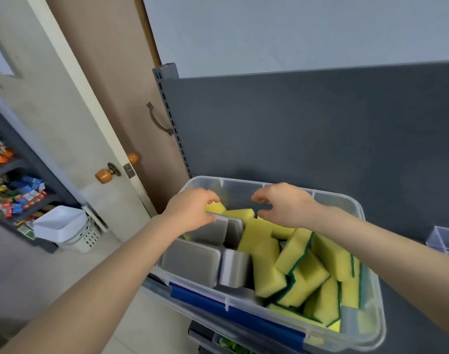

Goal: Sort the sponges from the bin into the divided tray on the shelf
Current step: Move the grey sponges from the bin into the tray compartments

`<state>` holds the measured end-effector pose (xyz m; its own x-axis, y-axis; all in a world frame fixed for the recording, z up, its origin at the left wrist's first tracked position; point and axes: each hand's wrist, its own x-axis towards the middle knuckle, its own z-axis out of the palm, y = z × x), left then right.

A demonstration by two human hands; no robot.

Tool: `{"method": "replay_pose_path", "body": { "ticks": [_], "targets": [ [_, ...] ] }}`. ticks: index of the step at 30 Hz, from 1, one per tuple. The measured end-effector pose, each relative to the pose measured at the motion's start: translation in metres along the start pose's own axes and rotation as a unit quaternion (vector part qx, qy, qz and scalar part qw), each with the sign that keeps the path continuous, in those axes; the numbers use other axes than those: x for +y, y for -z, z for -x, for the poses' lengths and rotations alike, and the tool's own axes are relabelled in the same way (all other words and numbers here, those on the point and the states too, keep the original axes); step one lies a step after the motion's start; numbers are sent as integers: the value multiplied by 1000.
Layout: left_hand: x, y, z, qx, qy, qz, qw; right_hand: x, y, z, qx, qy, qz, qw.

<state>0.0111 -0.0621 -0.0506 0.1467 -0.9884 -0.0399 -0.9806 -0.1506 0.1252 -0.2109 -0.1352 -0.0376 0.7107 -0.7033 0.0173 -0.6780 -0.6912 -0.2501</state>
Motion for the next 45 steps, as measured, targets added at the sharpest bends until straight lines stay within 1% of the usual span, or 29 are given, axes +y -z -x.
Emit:
{"method": "replay_pose_path", "body": {
  "ticks": [6, 9, 12, 14, 17, 21, 25, 29, 33, 34, 38, 40, 41, 42, 43, 44, 45],
  "targets": [
    [-11, -12, -16, -67, -57, -28, 996, -20, -9, -25, -40, 5, 28, 999],
    [-18, -11, -22, -99, -94, -40, 990, -28, -13, -34, -61, -11, 39, 997],
    [-30, 4, -29, -74, -120, -39, 989, -35, -18, -43, -100, -25, 50, 993],
    [-41, 18, -36, -51, -121, 0, 991, -39, -20, -49, -121, -36, 53, 991],
    [-55, 34, -44, -41, -120, 80, 989, -47, -28, -58, -142, -60, 49, 987],
    [-68, 40, -51, -20, -139, 118, 983, -57, -48, -64, -179, -104, 51, 977],
    [-77, 41, -58, -8, -165, 140, 976, -63, -62, -62, -143, -158, 62, 975],
    [-72, 47, -67, 1, -183, 150, 972, -65, -61, -52, -108, -176, 46, 977],
    [-60, 50, -76, 41, -186, 157, 969, -72, -65, -41, -107, -184, 73, 974],
    [-58, 49, -76, 51, -187, 152, 969, -75, -66, -39, -92, -189, 81, 974],
    [-56, 50, -77, 89, -195, 107, 971, -72, -39, -34, 29, -201, 66, 977],
    [-54, 49, -77, 111, -208, 85, 968, -65, -18, -24, 62, -194, 111, 973],
    [-51, 47, -77, 119, -218, 73, 966, -63, -13, -19, 57, -183, 150, 970],
    [-47, 41, -75, 122, -228, 58, 964, -62, -11, -14, 33, -172, 184, 967],
    [-42, 33, -73, 117, -240, 39, 963, -62, -14, -10, -11, -175, 192, 966],
    [-36, 23, -69, 100, -253, 19, 962, -62, -20, -6, -57, -190, 172, 965],
    [-31, 12, -66, 69, -265, 0, 962, -62, -26, -3, -88, -214, 138, 963]
  ]
}}
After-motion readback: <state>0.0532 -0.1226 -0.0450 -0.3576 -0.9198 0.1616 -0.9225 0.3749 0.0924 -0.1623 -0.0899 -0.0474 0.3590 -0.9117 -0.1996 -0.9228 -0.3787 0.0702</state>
